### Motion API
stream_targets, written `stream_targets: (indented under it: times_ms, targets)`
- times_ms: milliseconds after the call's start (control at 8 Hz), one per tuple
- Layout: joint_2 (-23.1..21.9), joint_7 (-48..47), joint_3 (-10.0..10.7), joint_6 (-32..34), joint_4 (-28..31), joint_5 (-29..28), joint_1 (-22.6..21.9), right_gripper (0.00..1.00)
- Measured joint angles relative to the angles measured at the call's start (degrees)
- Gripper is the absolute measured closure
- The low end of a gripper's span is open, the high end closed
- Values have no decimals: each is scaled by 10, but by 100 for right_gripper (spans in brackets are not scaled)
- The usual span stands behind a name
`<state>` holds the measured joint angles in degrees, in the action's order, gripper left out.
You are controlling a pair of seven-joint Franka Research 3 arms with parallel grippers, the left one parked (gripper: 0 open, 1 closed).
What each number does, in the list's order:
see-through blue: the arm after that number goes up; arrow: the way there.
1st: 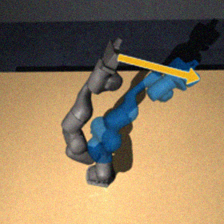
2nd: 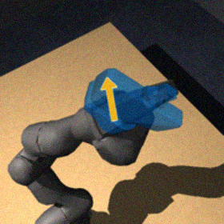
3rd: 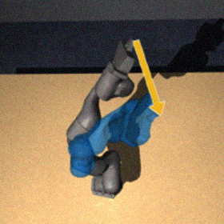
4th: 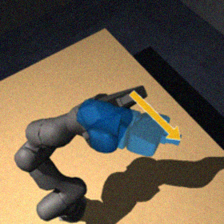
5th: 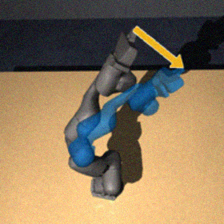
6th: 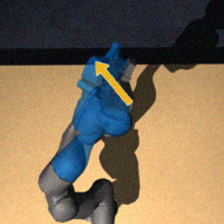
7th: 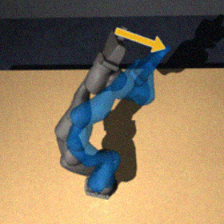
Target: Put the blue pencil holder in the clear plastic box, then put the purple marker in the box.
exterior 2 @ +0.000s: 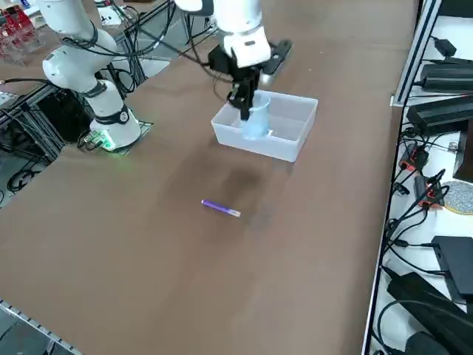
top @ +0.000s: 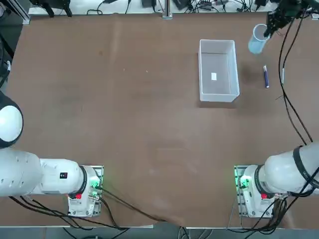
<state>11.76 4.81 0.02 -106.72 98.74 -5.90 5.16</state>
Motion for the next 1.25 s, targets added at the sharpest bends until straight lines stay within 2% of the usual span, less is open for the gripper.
stream_targets:
  times_ms: [250, 625, 875, 1250]
  targets:
    - [5, -22, -14, 0, 0, -9, -34, 96]
    - [11, -68, -20, -3, 9, -17, -82, 96]
    - [16, -85, -21, -43, 40, -47, -112, 96]
    - [30, -90, -21, -116, 103, -57, -138, 96]
